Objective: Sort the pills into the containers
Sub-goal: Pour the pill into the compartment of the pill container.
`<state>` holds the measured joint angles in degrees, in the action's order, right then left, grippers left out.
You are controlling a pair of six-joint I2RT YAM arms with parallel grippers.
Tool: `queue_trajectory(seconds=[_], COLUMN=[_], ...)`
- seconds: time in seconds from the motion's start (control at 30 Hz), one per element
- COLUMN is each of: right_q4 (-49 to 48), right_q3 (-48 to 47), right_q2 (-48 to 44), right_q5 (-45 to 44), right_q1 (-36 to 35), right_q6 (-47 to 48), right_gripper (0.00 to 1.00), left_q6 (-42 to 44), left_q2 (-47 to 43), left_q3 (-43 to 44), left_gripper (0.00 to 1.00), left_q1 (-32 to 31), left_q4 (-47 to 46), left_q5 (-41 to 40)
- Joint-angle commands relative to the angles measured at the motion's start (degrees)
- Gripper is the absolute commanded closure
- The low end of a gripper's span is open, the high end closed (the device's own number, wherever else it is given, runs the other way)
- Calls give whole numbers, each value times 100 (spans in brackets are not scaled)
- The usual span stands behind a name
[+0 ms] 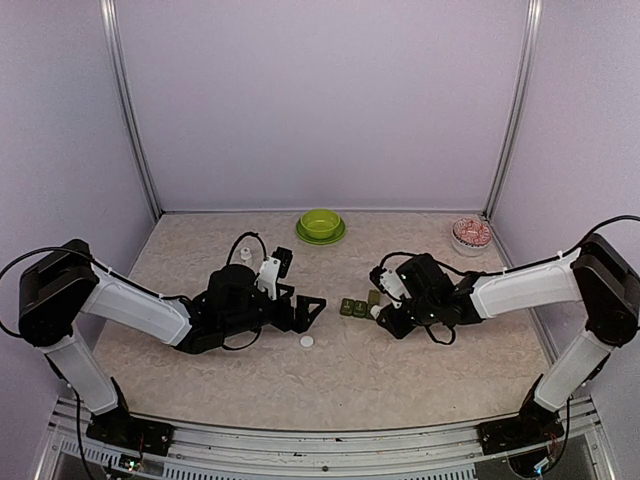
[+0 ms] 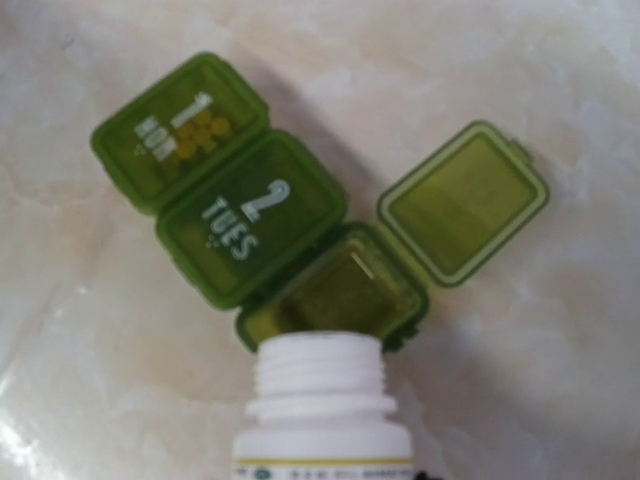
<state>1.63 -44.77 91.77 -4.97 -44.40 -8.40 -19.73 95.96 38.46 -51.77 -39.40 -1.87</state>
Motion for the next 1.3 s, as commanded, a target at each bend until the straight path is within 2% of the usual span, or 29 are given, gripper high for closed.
queue_trajectory(seconds=[0.0, 0.73, 1.27], right_q4=[256, 867, 1251], right_q3=[-177, -589, -856], right_q2=[136, 206, 387], right_q5=[81, 82, 390], right_q1=[64, 81, 162], right_q6=[-25, -38, -90], right_gripper=[70, 68, 68], left_q6=[-33, -31, -31], left_q2=[-37, -41, -41], left_q3=[-49, -49, -49], left_gripper=[1, 1, 1], left_q1=[35, 35, 35], left_q4=[-146, -142, -143], left_q5=[52, 51, 57])
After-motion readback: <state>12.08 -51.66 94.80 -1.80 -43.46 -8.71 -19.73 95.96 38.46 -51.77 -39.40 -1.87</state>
